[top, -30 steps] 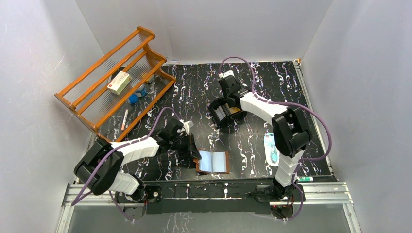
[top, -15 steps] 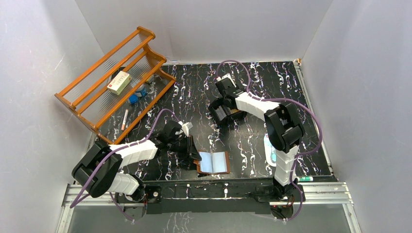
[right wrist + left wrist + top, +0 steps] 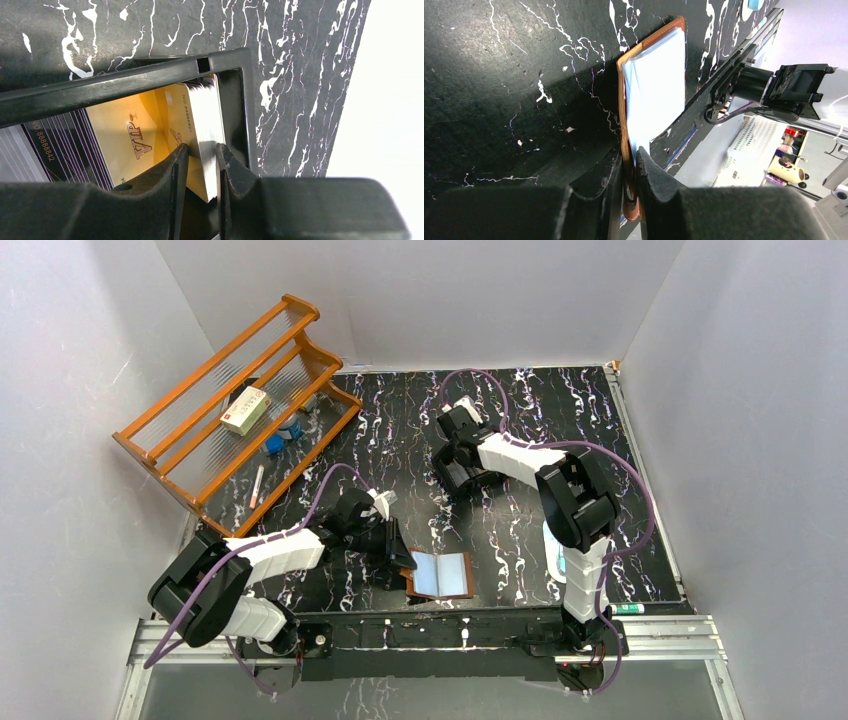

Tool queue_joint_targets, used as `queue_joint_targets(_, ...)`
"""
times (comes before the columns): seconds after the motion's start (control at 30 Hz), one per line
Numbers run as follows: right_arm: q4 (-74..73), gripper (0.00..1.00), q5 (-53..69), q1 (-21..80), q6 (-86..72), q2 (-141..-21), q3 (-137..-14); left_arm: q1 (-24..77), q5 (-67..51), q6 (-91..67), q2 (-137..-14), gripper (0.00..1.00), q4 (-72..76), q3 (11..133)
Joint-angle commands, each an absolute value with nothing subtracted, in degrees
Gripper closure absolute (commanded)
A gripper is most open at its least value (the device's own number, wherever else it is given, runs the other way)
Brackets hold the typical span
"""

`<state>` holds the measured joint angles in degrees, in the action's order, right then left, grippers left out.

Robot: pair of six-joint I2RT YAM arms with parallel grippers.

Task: Put the credit cards into the card holder
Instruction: Pick up the credit card from the storage box.

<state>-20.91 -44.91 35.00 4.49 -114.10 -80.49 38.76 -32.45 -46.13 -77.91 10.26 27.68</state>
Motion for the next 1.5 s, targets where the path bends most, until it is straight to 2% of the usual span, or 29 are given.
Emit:
queue_joint_targets(0.0,-19.79,0.67,-48.34,35.01,4.83,-112.94,-83.19,38.58,-33.93,-46.36,-76.8,0.86,10.72,27.35)
queue_joint_targets(0.53,-19.58,0.77,-47.62,35.05,5.44,-110.61,-84.24,38.58,-33.6,-46.61,-76.55,0.86,11.17,26.79)
queue_joint_targets(0.97,-26.17,0.95,-39.25,35.85,0.21,-106.41,-86.5,38.58,-32.31,-46.1,-77.05,0.86,9.3,27.41)
queue_joint_targets(1.1,-29.05,0.99,-36.03,36.33,-2.98,-104.24,-86.81,38.59,-31.51,-45.1,-76.73,0.76,6.85,28.25)
queue_joint_targets(1.23,-31.28,1.0,-33.09,36.72,-5.65,-101.66,-86.84,38.58,-29.53,-43.86,-75.13,0.75,3.97,28.54)
queue_joint_targets(1.33,-32.04,1.0,-31.58,36.83,-7.2,-100.17,-86.67,38.58,-28.46,-43.51,-74.2,0.68,2.56,28.35)
queue_joint_targets(1.47,-33.55,1.0,-32.18,36.91,-9.05,-98.07,-86.99,38.58,-27.76,-43.59,-73.58,0.68,1.88,28.24)
